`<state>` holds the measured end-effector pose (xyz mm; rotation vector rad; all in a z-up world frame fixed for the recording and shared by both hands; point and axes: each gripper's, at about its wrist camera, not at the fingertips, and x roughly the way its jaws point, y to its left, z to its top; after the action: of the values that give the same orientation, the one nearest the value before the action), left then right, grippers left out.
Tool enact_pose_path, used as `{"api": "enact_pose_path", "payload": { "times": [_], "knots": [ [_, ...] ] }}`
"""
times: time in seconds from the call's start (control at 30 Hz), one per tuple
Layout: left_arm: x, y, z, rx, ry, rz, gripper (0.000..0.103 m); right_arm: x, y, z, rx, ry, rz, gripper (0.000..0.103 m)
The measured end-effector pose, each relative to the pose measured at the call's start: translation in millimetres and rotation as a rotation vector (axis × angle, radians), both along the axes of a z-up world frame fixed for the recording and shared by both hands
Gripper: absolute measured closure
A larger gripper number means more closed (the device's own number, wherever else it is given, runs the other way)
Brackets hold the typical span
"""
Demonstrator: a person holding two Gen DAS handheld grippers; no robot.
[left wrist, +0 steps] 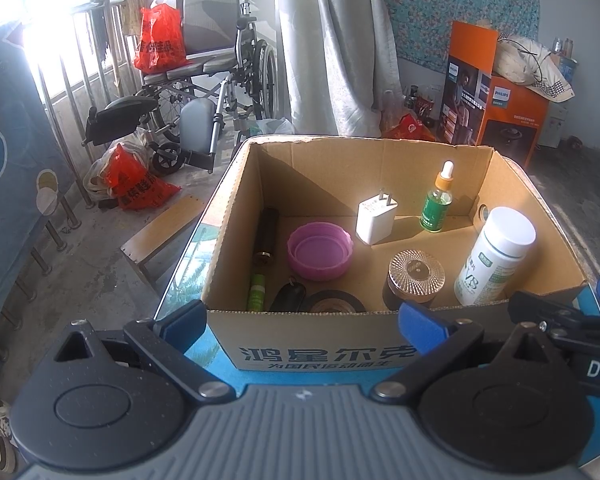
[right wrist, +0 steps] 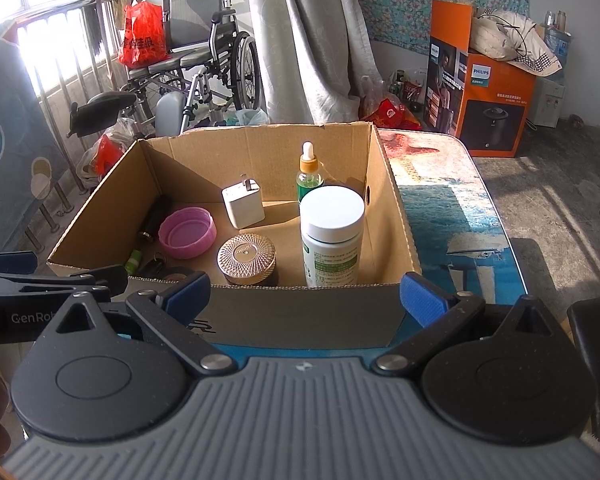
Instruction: Organize rigid objects
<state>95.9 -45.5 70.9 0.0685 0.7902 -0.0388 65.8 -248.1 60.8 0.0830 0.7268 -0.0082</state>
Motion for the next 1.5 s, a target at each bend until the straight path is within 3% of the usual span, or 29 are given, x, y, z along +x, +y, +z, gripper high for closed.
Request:
{"api": "enact_pose_path", "payload": {
  "times": [1.5],
  "knots": [
    [-0.6,1.9,3.2,-0.001,0.002,0.003,0.000,0.5,-0.9,1.7,0.002,0.002,-0.005,0.001]
  ]
}}
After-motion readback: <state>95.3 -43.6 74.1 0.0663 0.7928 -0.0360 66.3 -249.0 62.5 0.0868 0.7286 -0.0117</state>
